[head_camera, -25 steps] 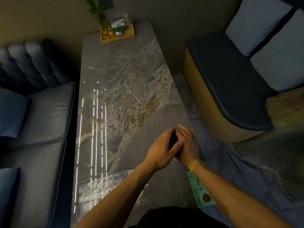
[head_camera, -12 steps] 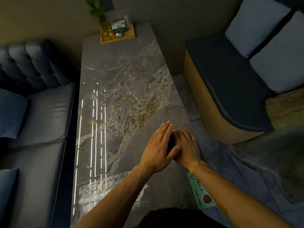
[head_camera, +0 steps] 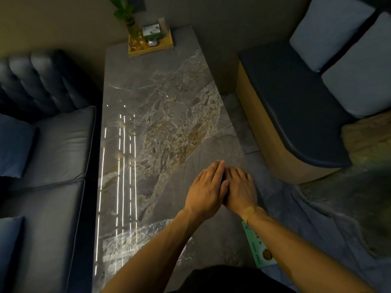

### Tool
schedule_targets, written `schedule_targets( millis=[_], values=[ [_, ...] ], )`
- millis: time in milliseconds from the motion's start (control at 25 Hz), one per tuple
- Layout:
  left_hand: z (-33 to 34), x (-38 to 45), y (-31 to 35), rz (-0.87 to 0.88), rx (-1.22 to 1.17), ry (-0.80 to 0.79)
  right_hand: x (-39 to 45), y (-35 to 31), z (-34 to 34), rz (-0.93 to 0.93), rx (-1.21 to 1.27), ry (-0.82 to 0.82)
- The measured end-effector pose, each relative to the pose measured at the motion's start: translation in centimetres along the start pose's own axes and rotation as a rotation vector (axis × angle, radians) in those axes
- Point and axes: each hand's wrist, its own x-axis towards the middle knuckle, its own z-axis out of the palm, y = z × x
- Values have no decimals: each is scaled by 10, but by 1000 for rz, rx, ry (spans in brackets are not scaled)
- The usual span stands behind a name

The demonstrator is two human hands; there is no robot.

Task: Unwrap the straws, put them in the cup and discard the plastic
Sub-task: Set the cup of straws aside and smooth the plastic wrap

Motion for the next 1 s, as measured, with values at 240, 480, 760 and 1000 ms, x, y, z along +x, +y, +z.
schedule_targets(
  millis=[240,480,760,1000],
  values=[
    [-11,1,-10,-61,-195,-28,-6,11,-9,-24,124,-62],
    [-14,5,-1,-78,-37,-58,-13,13,-6,-1,154,-44],
    [-6,16,12,-137,-8,-20,-11,10,-1,12,147,-2],
    [-7,19,13,-133,-87,80,-10,11,1,30,178,-17]
  ],
)
